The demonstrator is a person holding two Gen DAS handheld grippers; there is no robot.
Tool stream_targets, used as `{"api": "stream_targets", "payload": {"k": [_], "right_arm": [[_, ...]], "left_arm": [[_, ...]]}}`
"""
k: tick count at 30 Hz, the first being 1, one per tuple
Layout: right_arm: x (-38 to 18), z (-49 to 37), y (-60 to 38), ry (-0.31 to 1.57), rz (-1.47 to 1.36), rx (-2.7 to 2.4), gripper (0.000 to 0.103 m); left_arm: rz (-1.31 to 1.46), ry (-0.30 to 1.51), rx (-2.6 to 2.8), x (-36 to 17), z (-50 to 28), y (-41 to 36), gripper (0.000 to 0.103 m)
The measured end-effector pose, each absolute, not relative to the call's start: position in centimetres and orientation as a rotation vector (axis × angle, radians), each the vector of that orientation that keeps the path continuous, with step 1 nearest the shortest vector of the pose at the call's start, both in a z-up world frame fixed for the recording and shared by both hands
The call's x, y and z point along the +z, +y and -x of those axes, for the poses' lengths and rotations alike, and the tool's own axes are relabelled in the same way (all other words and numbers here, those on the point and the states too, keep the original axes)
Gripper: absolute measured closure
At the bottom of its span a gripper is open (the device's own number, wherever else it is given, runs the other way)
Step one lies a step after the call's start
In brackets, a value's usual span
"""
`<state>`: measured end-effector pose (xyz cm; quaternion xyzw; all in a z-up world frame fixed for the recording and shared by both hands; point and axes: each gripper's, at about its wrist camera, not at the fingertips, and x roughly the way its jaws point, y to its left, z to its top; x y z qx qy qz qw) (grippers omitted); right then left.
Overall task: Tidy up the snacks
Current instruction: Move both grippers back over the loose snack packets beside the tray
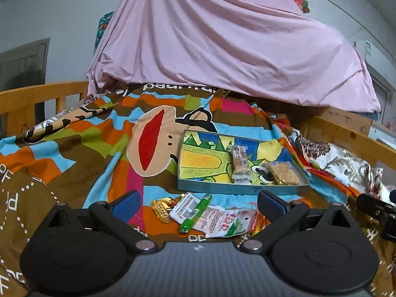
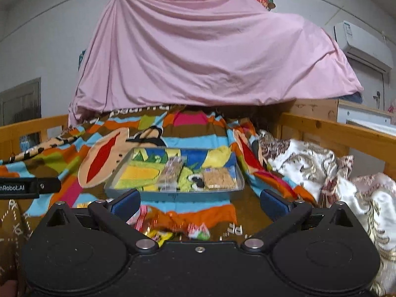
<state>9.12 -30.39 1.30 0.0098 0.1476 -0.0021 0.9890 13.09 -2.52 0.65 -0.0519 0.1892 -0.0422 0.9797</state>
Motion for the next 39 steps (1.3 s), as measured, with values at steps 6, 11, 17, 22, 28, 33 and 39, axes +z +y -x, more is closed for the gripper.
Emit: {"api": "stream_targets", "payload": {"k": [6, 11, 17, 22, 28, 33, 39], "right_arm": [[0.5, -9.3, -29.5, 0.341, 0.006, 0.000, 0.001], [-0.1, -10.1, -29.2, 0.375, 0.004, 0.004, 0.001], [-0.9, -11.0, -28.6, 0.431, 0.016, 0.035, 0.001], [-1.4, -11.5, -27.7, 0.465, 0.056, 0.055, 0.001], [-2.0, -12.4, -27.0, 0.505, 0.078, 0.073, 0.001], [-2.8, -13.3, -26.0, 0.532, 0.101, 0.084, 0.001], [-3.6, -13.8, -24.8, 0.554, 0.147, 0.117, 0.001]], "left_arm": [[0.051, 0.399, -0.094, -0.4, -13.0, -2.2, 0.000], [-0.001, 0.418, -0.080, -1.1, -13.3, -1.6, 0.000], [0.000, 0.452, -0.078, -1.7, -13.8, -0.6, 0.000], [-0.012, 0.493, -0.105, -2.1, -15.2, -0.2, 0.000], [-0.102, 0.546, -0.142, -2.8, -17.0, -0.2, 0.000], [-0.112, 0.564, -0.171, -3.3, -18.3, 0.3, 0.000], [-0.050, 0.577, -0.153, -3.5, -19.9, 1.8, 0.000]]}}
